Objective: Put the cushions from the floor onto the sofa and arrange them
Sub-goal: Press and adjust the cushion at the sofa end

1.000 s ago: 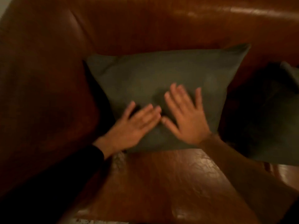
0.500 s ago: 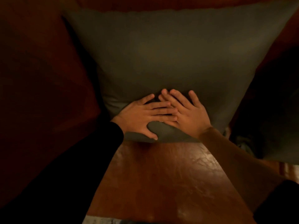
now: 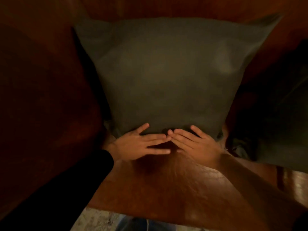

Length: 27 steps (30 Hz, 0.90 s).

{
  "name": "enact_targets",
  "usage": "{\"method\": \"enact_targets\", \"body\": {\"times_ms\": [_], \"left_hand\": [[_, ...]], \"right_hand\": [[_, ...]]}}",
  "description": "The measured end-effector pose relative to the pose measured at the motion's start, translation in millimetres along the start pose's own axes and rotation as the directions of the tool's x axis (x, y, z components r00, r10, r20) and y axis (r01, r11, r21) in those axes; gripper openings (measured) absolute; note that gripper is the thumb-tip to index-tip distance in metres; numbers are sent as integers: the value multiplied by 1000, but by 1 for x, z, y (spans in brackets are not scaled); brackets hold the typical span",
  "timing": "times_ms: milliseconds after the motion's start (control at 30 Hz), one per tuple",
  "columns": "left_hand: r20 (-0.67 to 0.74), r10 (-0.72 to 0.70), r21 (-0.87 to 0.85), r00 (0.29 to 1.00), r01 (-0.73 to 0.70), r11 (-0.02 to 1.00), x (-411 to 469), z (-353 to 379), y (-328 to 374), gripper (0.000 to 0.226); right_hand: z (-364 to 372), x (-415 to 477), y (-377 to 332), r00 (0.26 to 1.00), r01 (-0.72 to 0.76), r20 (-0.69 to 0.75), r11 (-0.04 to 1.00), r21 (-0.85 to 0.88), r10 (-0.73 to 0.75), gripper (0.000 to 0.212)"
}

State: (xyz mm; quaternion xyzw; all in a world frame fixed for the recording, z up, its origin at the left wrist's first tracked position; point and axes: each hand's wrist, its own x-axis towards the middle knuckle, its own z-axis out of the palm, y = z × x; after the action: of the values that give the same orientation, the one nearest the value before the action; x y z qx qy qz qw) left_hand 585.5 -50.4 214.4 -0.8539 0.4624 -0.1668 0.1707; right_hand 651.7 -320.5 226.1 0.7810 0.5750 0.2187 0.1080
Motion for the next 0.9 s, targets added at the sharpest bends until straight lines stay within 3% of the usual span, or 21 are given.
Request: {"method": "enact_targets", "body": {"times_ms": [100, 267, 400, 567, 633, 733, 900], "left_hand": [[27, 2, 190, 1000, -7, 982, -5, 22, -4, 77], [85, -13, 294, 996, -12, 956, -1, 29, -15, 97], [137, -49, 175, 989, 24, 984, -29, 5, -26, 102], [122, -252, -33, 960, 258, 966, -40, -29, -26, 70], [86, -487, -91, 869, 494, 865, -25, -43, -17, 67], [145, -788, -232, 598, 795, 560, 3, -64, -19, 71], [283, -928, -443, 242, 891, 98, 35, -101, -60, 92]], "right_hand": [[13, -15, 16, 997, 61, 60, 995, -77, -57, 54], [15, -36, 32, 987, -44, 157, 999, -9, 45, 62], [6, -33, 34, 986, -58, 158, 996, 63, 47, 61], [-15, -36, 19, 988, -99, 132, 985, 142, 80, 56], [-27, -30, 10, 974, -225, 79, 954, 197, 213, 54], [-47, -8, 16, 917, -383, 4, 875, 298, 399, 52], [-79, 40, 65, 779, -570, -28, 726, 386, 627, 55]]}}
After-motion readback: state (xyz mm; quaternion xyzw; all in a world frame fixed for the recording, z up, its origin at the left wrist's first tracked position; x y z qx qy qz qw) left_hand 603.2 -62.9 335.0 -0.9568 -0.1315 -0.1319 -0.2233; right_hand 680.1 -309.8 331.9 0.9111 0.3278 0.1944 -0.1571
